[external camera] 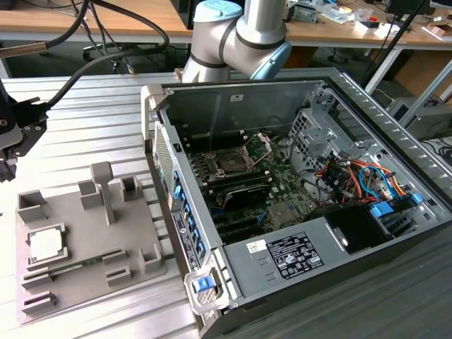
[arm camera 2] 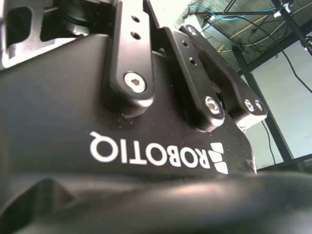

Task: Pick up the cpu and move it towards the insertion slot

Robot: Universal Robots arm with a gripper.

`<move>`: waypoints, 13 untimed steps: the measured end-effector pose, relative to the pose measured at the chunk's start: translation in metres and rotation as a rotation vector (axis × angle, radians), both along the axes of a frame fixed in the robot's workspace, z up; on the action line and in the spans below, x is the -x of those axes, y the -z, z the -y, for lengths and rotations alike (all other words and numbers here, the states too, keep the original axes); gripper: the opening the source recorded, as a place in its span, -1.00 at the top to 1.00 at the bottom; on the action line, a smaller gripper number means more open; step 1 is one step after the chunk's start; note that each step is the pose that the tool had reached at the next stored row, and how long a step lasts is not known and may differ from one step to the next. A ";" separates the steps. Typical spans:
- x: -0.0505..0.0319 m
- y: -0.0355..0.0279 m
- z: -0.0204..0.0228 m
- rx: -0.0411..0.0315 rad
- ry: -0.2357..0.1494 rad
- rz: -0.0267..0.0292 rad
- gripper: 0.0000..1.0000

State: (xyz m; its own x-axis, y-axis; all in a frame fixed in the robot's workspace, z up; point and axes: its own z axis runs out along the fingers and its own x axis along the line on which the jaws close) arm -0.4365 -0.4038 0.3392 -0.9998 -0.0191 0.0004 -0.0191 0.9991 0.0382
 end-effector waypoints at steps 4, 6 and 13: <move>0.0000 0.0011 0.0000 0.0000 0.000 0.0000 0.79; 0.0000 0.0015 0.0000 0.0000 0.000 0.0000 0.79; 0.0000 0.0031 0.0000 0.0000 0.000 0.0000 0.79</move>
